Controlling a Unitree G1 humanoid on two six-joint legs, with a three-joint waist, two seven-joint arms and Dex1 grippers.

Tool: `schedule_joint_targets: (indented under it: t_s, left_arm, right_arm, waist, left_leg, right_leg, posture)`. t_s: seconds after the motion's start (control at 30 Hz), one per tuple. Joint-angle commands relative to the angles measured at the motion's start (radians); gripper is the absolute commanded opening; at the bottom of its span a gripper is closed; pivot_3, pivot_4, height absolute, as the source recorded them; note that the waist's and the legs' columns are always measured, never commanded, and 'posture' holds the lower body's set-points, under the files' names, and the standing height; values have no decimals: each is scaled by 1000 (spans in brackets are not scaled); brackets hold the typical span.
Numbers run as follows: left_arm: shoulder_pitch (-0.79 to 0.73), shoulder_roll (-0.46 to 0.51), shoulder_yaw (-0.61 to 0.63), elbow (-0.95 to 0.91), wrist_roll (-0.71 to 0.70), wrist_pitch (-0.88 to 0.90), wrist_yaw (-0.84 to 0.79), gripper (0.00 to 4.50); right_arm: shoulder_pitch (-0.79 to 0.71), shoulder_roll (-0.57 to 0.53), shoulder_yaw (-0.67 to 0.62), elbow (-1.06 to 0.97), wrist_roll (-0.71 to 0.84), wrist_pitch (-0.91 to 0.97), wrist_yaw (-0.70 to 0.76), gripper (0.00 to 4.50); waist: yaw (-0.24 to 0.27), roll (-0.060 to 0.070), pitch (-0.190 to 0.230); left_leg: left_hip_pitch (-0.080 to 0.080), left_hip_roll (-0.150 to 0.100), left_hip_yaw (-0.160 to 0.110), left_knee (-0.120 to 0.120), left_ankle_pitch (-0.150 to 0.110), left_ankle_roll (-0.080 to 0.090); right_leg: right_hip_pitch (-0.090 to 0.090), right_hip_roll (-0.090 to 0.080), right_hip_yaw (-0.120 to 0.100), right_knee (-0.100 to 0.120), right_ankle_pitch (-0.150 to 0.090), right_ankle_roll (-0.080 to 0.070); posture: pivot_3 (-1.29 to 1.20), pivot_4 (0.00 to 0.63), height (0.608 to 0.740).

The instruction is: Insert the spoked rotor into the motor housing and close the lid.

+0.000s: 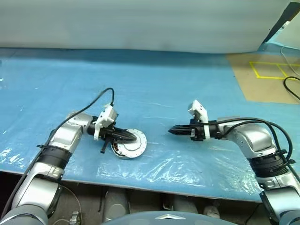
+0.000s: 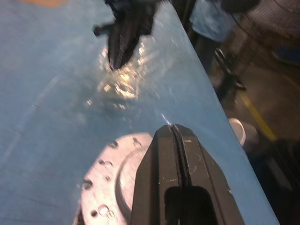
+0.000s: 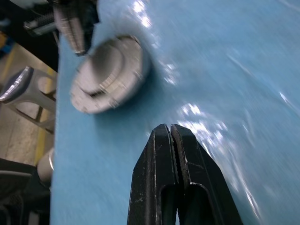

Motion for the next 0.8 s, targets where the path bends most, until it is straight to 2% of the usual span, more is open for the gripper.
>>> schedule_joint_targets:
  t_s: [0.03,0.07,0.17,0.27,0.4,0.43,0.53,0.57,0.8]
  left_arm:
    - [41,-47,189,-148,-158,118,226,27]
    - [77,-52,214,-191,-162,118,257,27]
    - [214,-35,259,-352,-192,174,336,0]
    - [334,-18,293,-427,-143,122,381,0]
    - [488,43,327,-545,-155,151,396,0]
    - [528,56,331,-563,-129,125,399,0]
    - [631,77,344,-597,-68,63,413,0]
    - [660,73,347,-604,-46,33,422,0]
    - [796,32,362,-662,-3,-42,502,0]
  right_arm:
    - [-64,30,2,-69,44,-8,13,0]
    - [-76,29,28,-74,29,-23,25,0]
    - [-111,35,89,-72,0,-73,62,630]
    - [-141,34,150,-63,-24,-123,121,1627]
    - [-195,75,209,16,-66,-184,157,2959]
    - [-212,90,226,44,-78,-205,173,3476]
    - [-244,139,274,119,-113,-261,213,4325]
    - [-250,160,292,148,-135,-287,214,4473]
    - [-259,291,385,330,-288,-486,192,4473]
  waist:
    - [-2,1,1]
    - [-4,1,0]
    - [-15,1,0]
    - [-24,1,0]
    - [-31,1,1]
    - [-29,1,1]
    - [-33,1,1]
    - [-34,1,1]
    - [-38,1,1]
  left_leg:
    - [0,0,0,1,0,0]
    - [-1,0,0,2,0,0]
    - [-1,0,0,0,0,0]
    - [-1,0,0,-2,0,0]
    - [1,1,0,-2,0,0]
    - [1,1,0,-1,0,0]
    - [2,1,1,-1,0,1]
    - [2,1,1,-1,0,1]
    - [2,1,2,-1,0,1]
  right_leg:
    - [0,0,0,0,0,0]
    - [-1,0,0,1,0,0]
    - [2,0,1,-2,0,0]
    - [1,1,1,-3,0,0]
    - [0,1,1,-3,0,0]
    - [0,1,1,-3,0,0]
    - [1,1,1,-3,-1,0]
    - [1,1,1,-3,-1,0]
    - [1,1,1,-4,-1,0]
  posture:
    - [0,150,740]
    - [0,150,740]
    - [0,150,740]
    - [0,150,740]
    - [0,150,740]
    - [0,150,740]
    - [0,150,740]
    - [0,150,740]
    - [0,150,740]
